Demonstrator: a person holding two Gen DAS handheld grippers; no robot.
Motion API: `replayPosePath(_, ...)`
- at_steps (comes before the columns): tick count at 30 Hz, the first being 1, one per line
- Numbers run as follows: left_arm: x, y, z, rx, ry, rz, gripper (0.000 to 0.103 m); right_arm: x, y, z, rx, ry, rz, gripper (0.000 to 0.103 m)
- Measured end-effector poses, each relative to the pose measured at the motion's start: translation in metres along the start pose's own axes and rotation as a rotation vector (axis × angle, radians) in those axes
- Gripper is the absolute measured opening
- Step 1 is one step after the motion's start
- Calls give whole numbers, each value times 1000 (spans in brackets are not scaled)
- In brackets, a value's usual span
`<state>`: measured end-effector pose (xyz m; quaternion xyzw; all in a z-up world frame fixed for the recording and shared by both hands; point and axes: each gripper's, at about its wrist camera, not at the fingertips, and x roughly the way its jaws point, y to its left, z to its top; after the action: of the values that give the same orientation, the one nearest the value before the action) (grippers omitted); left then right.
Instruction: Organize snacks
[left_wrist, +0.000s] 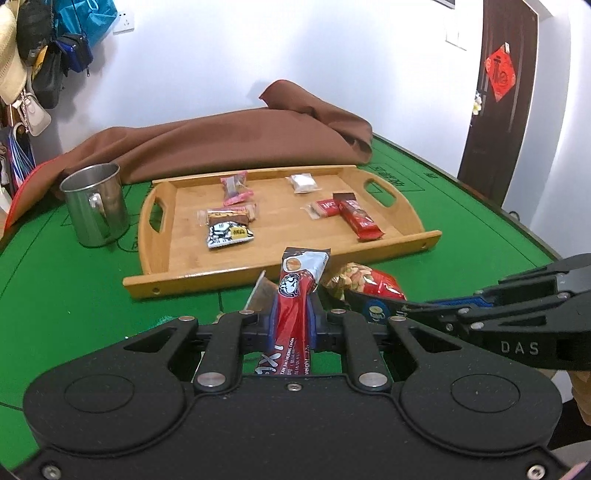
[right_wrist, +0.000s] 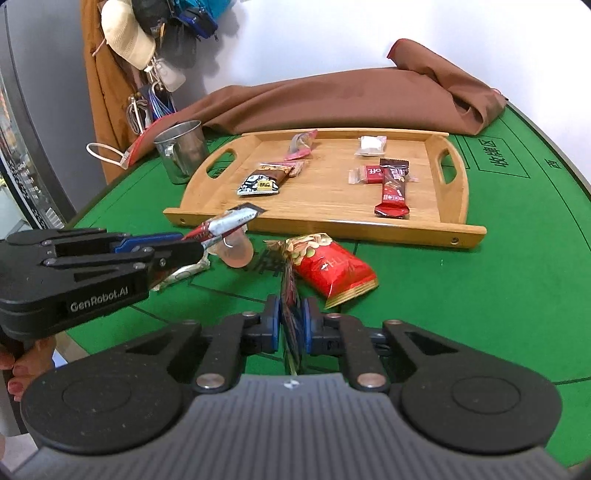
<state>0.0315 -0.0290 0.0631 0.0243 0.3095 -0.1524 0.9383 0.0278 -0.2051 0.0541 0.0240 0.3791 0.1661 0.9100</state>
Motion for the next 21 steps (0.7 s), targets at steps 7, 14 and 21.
replayPosePath(7, 4, 0, 0, 0, 8, 7, 15, 15, 2, -7, -20, 53, -15, 18)
replayPosePath(14, 9, 2, -1, -5, 21, 13, 15, 35, 9, -14, -58, 75, -39, 27)
replayPosePath(21, 10, 9, 0, -17, 18, 30, 15, 34, 20, -15, -113, 75, 14, 49)
